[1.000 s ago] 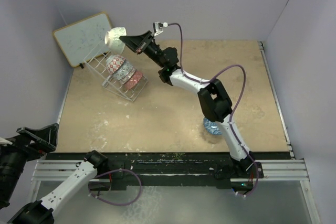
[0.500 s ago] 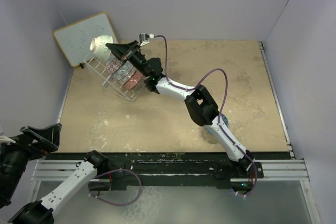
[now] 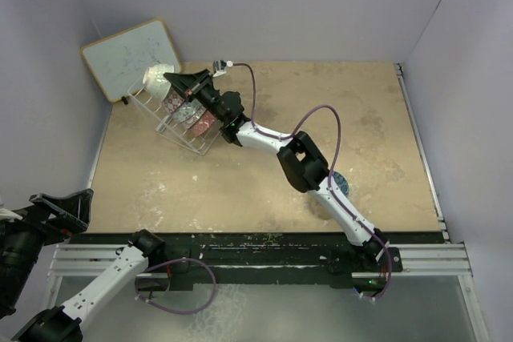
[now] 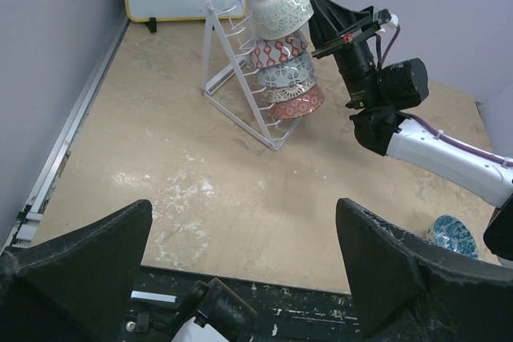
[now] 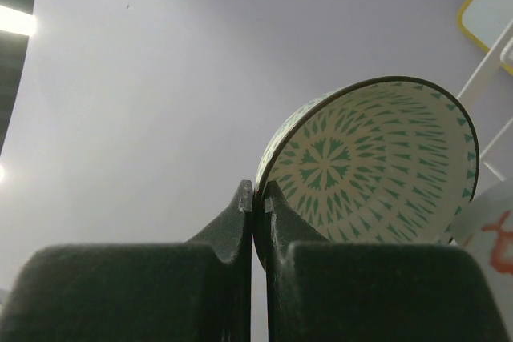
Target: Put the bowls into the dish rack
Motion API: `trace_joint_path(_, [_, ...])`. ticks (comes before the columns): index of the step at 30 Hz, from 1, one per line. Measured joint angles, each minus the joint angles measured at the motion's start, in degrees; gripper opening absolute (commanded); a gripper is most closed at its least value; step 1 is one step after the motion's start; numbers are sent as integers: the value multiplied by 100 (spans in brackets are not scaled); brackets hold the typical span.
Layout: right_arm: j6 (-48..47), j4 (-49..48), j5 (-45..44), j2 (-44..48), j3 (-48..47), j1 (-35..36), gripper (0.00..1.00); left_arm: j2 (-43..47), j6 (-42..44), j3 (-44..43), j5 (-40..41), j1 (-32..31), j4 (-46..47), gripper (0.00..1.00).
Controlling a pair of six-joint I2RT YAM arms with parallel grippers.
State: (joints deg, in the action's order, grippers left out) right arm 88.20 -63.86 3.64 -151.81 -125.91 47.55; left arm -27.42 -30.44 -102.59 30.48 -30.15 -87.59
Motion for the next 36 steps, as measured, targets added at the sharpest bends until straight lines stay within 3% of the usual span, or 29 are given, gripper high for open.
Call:
trace_joint_path(22, [205, 520, -157, -446, -437, -24, 0, 0, -9, -44, 7, 0, -131, 99])
trace_joint_path(31, [205, 584, -157, -433, -433, -22, 9, 0, -42, -44, 13, 0, -131, 99])
trace_joint_path(36, [212, 719, -170, -295, -267, -22, 10, 2, -44, -44, 17, 0, -129, 99])
